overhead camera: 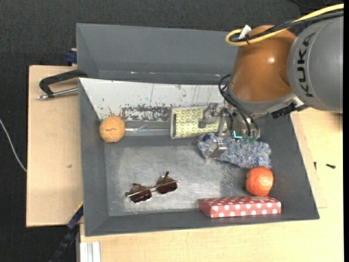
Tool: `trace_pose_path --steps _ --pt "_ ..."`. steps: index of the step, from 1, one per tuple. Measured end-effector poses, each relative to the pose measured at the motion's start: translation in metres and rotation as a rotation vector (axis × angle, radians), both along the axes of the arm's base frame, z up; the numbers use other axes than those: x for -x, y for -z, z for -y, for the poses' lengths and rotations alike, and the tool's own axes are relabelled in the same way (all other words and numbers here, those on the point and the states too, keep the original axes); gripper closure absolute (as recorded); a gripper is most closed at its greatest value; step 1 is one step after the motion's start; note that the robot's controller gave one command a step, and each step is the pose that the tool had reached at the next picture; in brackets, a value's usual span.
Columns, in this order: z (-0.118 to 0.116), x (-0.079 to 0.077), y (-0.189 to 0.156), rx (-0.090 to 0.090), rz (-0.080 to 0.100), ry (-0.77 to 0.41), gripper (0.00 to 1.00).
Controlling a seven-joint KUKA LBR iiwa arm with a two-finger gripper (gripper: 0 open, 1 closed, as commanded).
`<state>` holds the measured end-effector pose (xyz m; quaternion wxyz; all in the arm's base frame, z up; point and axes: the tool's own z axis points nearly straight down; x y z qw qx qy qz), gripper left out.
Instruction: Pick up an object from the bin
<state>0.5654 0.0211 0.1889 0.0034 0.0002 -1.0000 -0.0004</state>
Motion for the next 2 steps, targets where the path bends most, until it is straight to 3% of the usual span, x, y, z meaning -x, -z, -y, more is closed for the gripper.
trace_pose_path --steps 1,2 --pt "0.0 -0.002 -0.004 0.0 0.008 0.001 0.0" --pt "0.079 -0.014 0.071 -0.002 0.003 -0.02 0.0"
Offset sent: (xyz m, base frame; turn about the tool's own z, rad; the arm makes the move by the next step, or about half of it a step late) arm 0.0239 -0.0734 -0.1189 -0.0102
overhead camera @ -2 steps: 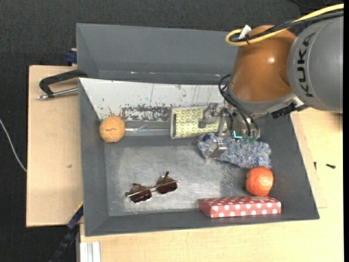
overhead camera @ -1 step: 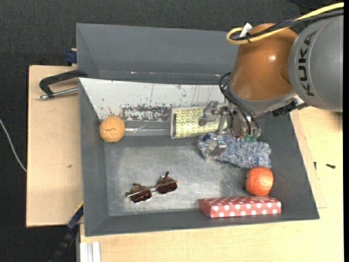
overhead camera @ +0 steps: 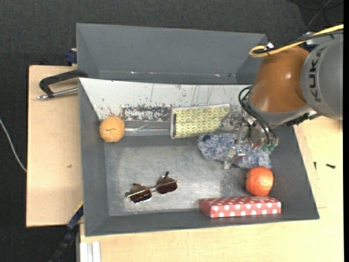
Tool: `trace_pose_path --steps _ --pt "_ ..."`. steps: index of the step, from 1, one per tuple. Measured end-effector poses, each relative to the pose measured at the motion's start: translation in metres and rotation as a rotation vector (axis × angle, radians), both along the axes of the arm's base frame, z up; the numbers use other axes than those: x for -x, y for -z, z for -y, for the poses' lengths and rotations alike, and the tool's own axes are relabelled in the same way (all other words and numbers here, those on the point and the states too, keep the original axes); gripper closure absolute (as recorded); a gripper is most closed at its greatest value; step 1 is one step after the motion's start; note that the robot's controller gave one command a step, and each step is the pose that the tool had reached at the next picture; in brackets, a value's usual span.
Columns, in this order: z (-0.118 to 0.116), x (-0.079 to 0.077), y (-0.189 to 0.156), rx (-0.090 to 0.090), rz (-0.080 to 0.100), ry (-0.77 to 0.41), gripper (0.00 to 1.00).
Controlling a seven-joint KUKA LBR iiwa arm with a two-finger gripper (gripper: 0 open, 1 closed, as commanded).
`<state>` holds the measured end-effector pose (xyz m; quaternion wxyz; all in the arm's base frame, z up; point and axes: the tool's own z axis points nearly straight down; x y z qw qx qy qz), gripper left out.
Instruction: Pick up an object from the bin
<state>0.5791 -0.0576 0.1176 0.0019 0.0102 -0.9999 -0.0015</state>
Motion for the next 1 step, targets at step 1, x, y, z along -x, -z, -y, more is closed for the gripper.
trace_pose_path --steps 1 --pt "0.0409 -0.0038 -0.0144 0.004 0.011 -0.002 0.0"
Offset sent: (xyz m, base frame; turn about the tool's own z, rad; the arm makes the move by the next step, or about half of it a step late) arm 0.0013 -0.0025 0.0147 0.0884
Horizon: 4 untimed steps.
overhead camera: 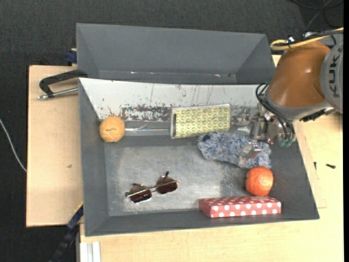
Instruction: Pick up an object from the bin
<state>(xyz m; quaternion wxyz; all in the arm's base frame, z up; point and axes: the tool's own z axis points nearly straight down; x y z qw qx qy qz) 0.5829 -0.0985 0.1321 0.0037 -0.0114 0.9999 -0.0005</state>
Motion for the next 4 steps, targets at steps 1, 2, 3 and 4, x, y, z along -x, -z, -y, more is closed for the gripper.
trace_pose_path --steps 1,2,3,4 --pt "-0.029 0.001 -0.001 -0.002 -0.005 0.069 0.0" --pt "-0.023 0.006 0.062 -0.003 0.003 0.089 0.0" --pt "-0.032 -0.011 0.056 0.0 0.016 0.102 1.0" --pt "-0.032 -0.011 0.056 0.0 0.016 0.102 1.0"
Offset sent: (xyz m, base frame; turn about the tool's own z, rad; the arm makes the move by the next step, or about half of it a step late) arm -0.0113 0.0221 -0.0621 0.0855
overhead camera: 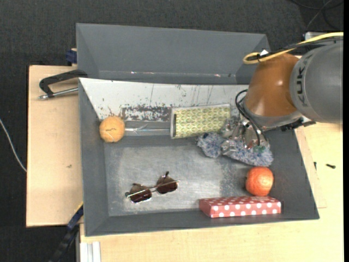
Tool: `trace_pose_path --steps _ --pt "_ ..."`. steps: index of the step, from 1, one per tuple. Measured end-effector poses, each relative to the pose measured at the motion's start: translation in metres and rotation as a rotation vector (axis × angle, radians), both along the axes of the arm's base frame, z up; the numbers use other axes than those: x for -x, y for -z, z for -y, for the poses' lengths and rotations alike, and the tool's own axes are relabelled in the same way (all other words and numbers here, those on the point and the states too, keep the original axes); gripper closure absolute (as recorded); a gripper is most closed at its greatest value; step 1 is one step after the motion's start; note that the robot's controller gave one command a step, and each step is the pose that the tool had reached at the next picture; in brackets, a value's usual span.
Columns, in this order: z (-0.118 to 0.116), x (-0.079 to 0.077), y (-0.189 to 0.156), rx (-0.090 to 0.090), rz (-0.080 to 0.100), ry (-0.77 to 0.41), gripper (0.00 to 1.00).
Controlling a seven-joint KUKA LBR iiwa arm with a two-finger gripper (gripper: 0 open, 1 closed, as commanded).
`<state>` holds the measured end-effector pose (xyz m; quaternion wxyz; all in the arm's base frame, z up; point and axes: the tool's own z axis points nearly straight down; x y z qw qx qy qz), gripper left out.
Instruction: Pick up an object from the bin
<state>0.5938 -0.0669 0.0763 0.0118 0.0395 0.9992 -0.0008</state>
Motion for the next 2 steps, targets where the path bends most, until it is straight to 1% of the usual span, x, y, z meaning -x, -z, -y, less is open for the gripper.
trace_pose_path --steps 1,2 --pt "-0.001 0.004 -0.057 -0.003 -0.018 -0.001 1.0" --pt "-0.001 0.003 -0.072 -0.003 -0.016 -0.001 1.0"
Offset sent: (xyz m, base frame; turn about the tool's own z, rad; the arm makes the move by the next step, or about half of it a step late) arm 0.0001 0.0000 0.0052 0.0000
